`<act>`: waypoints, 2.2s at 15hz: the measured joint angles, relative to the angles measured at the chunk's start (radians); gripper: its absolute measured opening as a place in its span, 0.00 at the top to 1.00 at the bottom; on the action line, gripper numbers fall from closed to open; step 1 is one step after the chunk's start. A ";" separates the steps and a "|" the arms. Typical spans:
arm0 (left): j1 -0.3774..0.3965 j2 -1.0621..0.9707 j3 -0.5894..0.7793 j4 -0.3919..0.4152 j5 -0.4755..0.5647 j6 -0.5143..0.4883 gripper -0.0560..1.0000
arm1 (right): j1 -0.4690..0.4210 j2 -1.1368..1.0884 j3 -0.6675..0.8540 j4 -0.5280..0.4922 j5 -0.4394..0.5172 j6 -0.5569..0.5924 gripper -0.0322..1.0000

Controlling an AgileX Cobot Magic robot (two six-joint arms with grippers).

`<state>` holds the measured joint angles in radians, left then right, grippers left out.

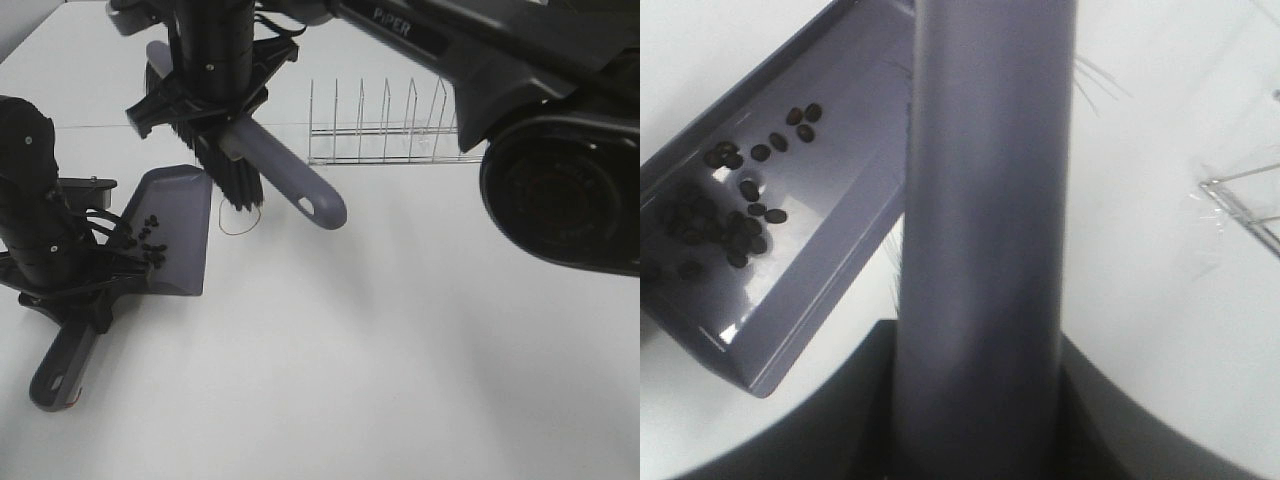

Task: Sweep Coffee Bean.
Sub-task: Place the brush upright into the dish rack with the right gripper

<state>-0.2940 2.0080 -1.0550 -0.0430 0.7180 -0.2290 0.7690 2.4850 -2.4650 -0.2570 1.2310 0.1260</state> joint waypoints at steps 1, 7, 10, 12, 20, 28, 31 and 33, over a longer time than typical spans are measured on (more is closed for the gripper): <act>0.000 0.000 0.000 0.000 0.000 0.000 0.69 | -0.025 -0.020 0.000 -0.001 0.001 0.000 0.63; 0.000 0.000 0.000 -0.001 0.000 0.000 0.69 | -0.221 -0.162 0.000 -0.011 0.004 -0.020 0.63; 0.000 0.000 0.000 -0.001 0.000 0.000 0.69 | -0.304 -0.265 0.059 -0.011 0.003 -0.048 0.63; 0.000 0.000 0.000 -0.001 0.000 0.000 0.69 | -0.378 -0.345 0.183 -0.009 0.002 -0.052 0.63; 0.000 0.000 0.000 -0.001 0.000 0.000 0.69 | -0.684 -0.436 0.676 0.067 0.003 -0.052 0.63; 0.000 0.000 0.000 -0.001 0.000 0.000 0.69 | -0.693 -0.322 0.689 0.060 -0.054 -0.052 0.63; 0.000 0.000 0.000 -0.001 0.000 0.000 0.69 | -0.693 -0.290 0.689 0.036 -0.118 -0.052 0.63; 0.000 0.000 0.000 -0.001 0.000 0.000 0.69 | -0.694 -0.265 0.678 0.033 -0.149 -0.052 0.63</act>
<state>-0.2940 2.0080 -1.0550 -0.0440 0.7180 -0.2290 0.0750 2.2200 -1.7870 -0.2240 1.0820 0.0740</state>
